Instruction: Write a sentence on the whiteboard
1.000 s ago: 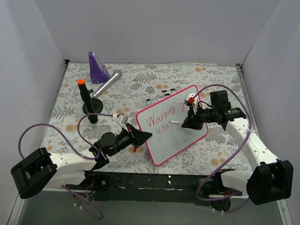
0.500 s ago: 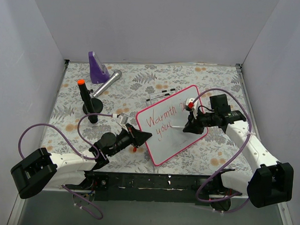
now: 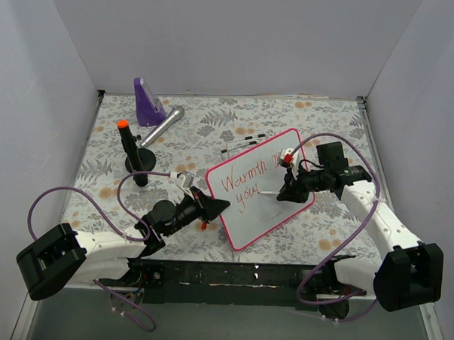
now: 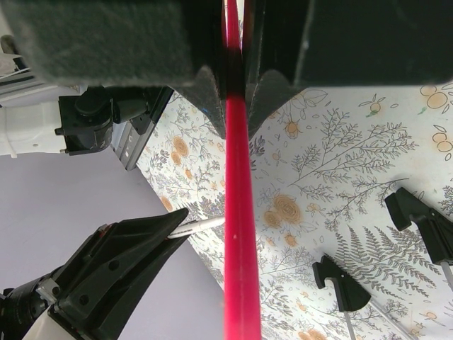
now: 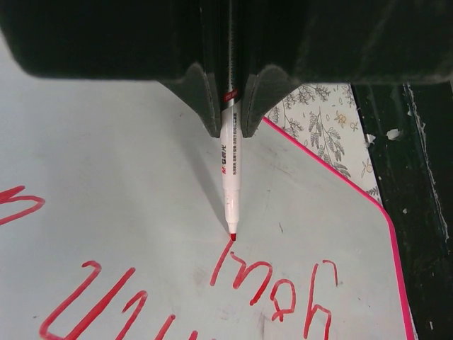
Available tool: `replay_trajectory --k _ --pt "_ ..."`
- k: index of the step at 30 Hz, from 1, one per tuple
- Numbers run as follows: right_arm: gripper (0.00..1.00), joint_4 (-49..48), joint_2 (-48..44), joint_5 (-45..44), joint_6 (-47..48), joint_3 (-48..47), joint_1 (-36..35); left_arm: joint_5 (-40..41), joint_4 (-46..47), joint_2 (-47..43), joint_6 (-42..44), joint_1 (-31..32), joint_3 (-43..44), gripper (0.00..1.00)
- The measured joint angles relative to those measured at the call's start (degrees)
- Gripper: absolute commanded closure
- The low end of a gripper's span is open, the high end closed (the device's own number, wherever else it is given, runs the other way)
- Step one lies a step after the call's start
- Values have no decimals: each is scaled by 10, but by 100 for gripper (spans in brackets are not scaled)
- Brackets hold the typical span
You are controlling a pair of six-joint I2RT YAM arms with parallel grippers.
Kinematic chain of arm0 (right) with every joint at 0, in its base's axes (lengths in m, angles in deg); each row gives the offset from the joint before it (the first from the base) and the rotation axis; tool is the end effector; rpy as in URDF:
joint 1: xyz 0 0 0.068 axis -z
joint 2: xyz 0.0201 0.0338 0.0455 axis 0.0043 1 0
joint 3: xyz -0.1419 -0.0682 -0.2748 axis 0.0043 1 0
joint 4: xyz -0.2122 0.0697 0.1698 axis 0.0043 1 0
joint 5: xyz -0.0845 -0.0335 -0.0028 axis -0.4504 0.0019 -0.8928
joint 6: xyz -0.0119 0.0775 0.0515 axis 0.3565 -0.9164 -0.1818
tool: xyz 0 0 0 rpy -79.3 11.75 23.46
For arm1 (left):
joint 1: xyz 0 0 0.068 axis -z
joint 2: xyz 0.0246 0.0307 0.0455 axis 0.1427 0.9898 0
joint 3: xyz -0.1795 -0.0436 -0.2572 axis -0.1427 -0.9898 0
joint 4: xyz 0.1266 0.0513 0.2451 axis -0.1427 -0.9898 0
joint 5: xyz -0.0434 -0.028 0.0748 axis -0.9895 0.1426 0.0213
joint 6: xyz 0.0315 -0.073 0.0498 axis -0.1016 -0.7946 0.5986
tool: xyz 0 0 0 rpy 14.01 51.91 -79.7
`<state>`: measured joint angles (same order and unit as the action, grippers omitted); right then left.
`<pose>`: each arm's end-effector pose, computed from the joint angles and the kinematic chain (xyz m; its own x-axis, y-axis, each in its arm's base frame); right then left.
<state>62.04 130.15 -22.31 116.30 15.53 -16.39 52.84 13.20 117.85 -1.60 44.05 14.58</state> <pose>0.2247 0.1261 0.2686 -0.2361 -0.5418 -0.8066 -0.9489 0.3075 0.0712 0.1482 -0.1922 0.2106 -0.7836 -0.5931 -0.1850 0.1336 0.1298 -0.9825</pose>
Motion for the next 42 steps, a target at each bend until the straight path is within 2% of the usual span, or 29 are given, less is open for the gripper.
replay_trajectory --k 25,36,42 --pt "99 -30 16 10 -39 -28 23 2 1 0 -2 0 0 100" --pt "99 36 -29 73 31 -50 33 1 2 0 3 0 -1 100" --pt "99 44 -52 72 34 -49 72 -1 -8 -10 12 0 -1 100"
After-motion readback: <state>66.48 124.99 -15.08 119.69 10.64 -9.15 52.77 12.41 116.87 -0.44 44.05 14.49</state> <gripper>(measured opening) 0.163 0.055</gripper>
